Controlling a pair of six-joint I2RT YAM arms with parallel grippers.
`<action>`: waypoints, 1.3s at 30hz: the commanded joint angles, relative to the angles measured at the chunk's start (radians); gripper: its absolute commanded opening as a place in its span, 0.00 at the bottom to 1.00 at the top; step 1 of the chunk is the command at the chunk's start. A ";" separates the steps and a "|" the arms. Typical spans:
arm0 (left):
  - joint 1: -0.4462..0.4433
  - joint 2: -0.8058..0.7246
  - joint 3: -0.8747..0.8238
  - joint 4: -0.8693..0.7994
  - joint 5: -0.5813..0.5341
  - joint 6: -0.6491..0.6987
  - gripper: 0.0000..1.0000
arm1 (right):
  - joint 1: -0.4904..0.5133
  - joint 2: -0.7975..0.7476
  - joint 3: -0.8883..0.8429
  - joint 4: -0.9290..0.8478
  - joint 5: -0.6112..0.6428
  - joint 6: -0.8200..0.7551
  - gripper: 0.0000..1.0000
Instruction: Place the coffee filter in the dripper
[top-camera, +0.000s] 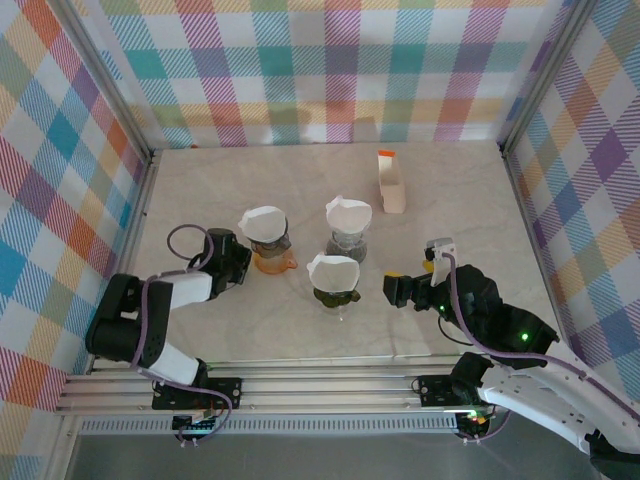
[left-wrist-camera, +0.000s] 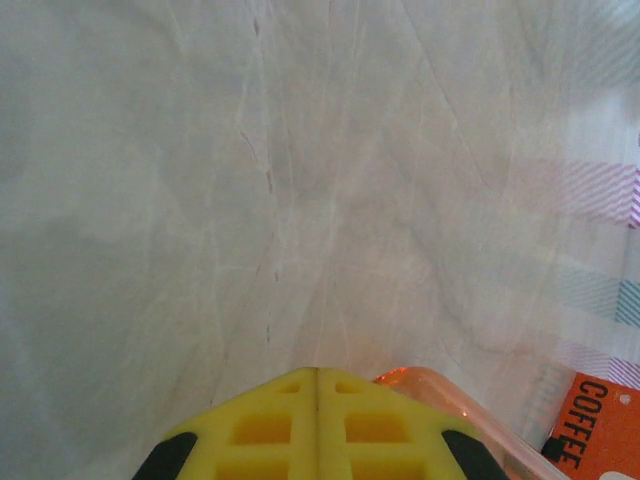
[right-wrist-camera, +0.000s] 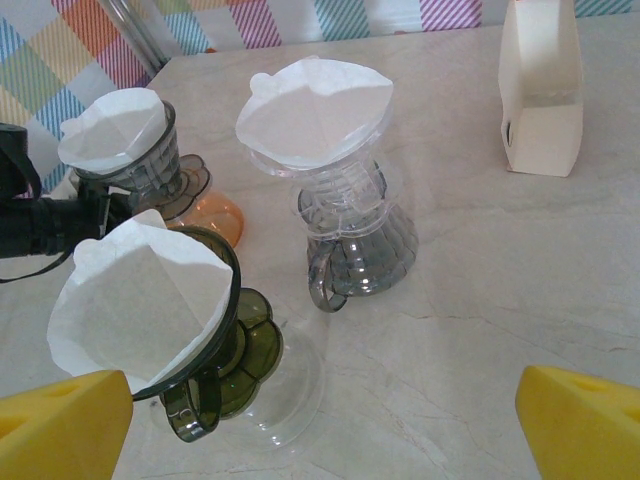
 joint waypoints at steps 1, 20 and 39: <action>0.022 -0.116 -0.006 -0.164 -0.081 0.031 0.00 | 0.002 -0.005 0.023 -0.008 0.002 0.025 0.98; 0.085 -0.488 0.256 -0.682 -0.550 0.598 1.00 | 0.001 0.002 -0.005 0.014 0.027 0.021 0.99; 0.116 -0.291 -0.003 -0.071 -0.303 1.131 1.00 | 0.000 -0.055 -0.019 -0.014 0.038 0.025 0.99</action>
